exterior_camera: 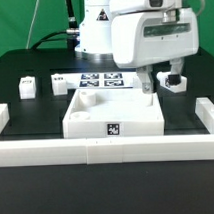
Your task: Assemble one leg
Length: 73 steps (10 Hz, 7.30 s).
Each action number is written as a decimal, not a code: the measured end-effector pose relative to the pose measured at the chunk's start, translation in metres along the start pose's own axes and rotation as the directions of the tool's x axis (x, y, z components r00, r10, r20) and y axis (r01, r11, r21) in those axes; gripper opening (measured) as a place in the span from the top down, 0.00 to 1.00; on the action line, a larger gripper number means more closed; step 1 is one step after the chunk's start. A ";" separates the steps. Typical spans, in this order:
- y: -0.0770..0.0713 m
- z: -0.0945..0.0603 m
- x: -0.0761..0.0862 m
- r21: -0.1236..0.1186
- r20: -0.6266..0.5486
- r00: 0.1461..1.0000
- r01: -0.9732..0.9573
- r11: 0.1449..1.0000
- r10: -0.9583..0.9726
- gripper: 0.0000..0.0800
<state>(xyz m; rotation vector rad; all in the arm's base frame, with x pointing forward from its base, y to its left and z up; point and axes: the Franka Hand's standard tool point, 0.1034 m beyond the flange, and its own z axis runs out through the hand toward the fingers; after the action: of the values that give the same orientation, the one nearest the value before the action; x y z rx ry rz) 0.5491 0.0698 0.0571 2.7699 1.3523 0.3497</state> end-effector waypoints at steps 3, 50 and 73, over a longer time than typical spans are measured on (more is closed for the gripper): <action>0.001 0.000 -0.007 0.011 0.015 0.999 0.031 0.999 -0.031 0.19; -0.055 0.037 -0.025 0.193 0.061 0.800 0.576 0.794 -0.596 0.93; -0.081 -0.014 -0.024 0.152 0.101 0.870 0.466 0.872 -0.483 0.19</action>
Offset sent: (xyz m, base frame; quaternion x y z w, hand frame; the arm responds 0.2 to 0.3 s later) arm 0.0000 0.0000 0.0000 0.0000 0.0000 0.0000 1.0000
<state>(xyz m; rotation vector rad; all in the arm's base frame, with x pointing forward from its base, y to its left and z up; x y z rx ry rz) 0.4695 0.1005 0.0558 2.3657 2.0013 0.0509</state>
